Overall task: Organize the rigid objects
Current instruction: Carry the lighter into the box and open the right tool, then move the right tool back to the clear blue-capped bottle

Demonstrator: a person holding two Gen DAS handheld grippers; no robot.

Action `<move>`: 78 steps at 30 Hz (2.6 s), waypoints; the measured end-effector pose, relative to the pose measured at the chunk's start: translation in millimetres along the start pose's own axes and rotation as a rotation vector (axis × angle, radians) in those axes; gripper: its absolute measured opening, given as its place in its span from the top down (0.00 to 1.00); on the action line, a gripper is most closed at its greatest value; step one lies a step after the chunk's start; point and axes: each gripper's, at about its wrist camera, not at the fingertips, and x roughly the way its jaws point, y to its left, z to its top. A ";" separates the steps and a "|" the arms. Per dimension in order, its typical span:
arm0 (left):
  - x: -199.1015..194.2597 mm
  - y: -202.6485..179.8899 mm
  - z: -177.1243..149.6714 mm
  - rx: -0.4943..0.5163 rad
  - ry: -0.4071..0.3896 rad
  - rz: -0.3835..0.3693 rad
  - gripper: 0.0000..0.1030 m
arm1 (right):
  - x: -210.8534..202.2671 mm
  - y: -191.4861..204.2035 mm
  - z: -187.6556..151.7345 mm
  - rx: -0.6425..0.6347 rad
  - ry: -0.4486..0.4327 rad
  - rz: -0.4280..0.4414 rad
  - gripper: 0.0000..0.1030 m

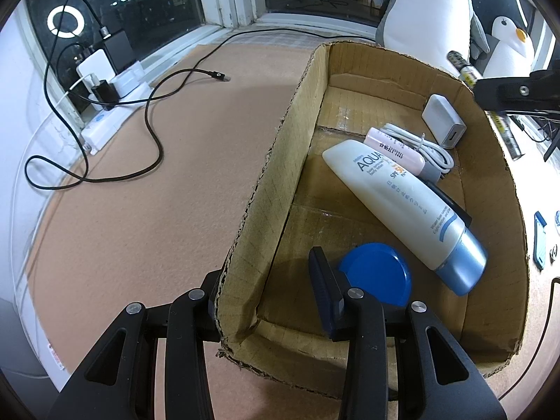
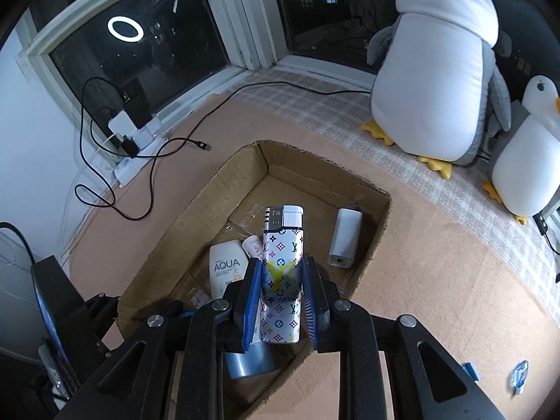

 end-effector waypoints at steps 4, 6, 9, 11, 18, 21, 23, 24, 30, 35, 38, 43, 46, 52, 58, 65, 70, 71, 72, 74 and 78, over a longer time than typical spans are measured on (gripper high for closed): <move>0.1 -0.3 0.1 0.000 -0.001 -0.001 0.63 | 9.4 3.0 2.2 -0.002 0.013 -0.001 0.80; 0.1 -0.2 0.0 0.000 -0.001 -0.001 0.63 | 13.6 3.3 2.9 0.000 0.022 0.000 0.80; 0.2 -0.2 0.0 0.000 -0.001 -0.001 0.63 | 19.5 5.7 3.4 -0.003 0.031 -0.001 0.80; 0.3 -0.4 0.2 0.000 -0.001 -0.001 0.63 | 21.5 6.9 3.3 -0.008 0.035 -0.002 0.80; 0.2 0.0 -0.3 0.000 -0.002 -0.001 0.63 | 24.4 10.8 4.0 -0.023 0.038 -0.002 0.77; 0.2 0.1 -0.4 0.000 -0.003 -0.002 0.63 | 24.5 10.9 4.3 -0.024 0.033 0.007 0.59; 0.2 0.0 -0.4 0.000 -0.003 -0.002 0.63 | 23.4 11.7 4.6 -0.026 0.023 0.007 0.50; 0.2 0.1 -0.5 0.000 -0.003 -0.002 0.63 | 23.2 12.0 5.0 -0.027 0.020 0.009 0.46; 0.4 -0.5 -0.1 -0.001 -0.003 -0.002 0.63 | 23.8 11.3 5.7 -0.026 0.019 0.020 0.33; 0.3 0.0 -0.5 0.000 -0.003 -0.003 0.63 | 23.4 7.4 5.6 -0.019 0.026 0.021 0.33; 0.3 0.1 -0.6 -0.001 -0.003 -0.003 0.63 | 19.2 2.2 4.4 -0.005 0.020 0.025 0.33; 0.4 -0.6 0.1 -0.002 -0.004 -0.003 0.63 | 8.9 -9.4 -0.8 0.023 0.009 0.022 0.33; 0.6 -0.8 0.9 -0.001 -0.004 -0.003 0.63 | 0.3 -18.7 -7.4 0.040 0.002 0.022 0.33; 0.8 0.5 0.6 0.000 -0.004 -0.003 0.63 | -18.3 -41.6 -25.0 0.069 -0.011 -0.013 0.33; 0.7 1.2 0.2 0.000 -0.004 -0.002 0.63 | -45.9 -83.3 -51.3 0.118 -0.027 -0.090 0.33; 0.7 2.5 -0.7 0.001 -0.004 -0.001 0.63 | -77.2 -151.9 -88.5 0.233 -0.042 -0.169 0.33; 0.4 3.2 -1.7 0.003 -0.002 0.005 0.63 | -93.7 -199.1 -114.8 0.305 -0.046 -0.209 0.33; 0.4 3.1 -1.8 0.004 -0.002 0.007 0.63 | -96.3 -207.4 -120.5 0.315 -0.047 -0.222 0.33; 0.2 2.5 -2.0 0.006 -0.002 0.009 0.63 | -98.3 -215.3 -125.9 0.322 -0.046 -0.235 0.33; 0.2 2.1 -2.2 0.008 -0.001 0.013 0.63 | -100.9 -230.0 -134.5 0.338 -0.043 -0.257 0.33; 0.3 1.0 -1.7 0.013 0.002 0.019 0.63 | -102.8 -255.1 -148.8 0.360 -0.031 -0.281 0.33</move>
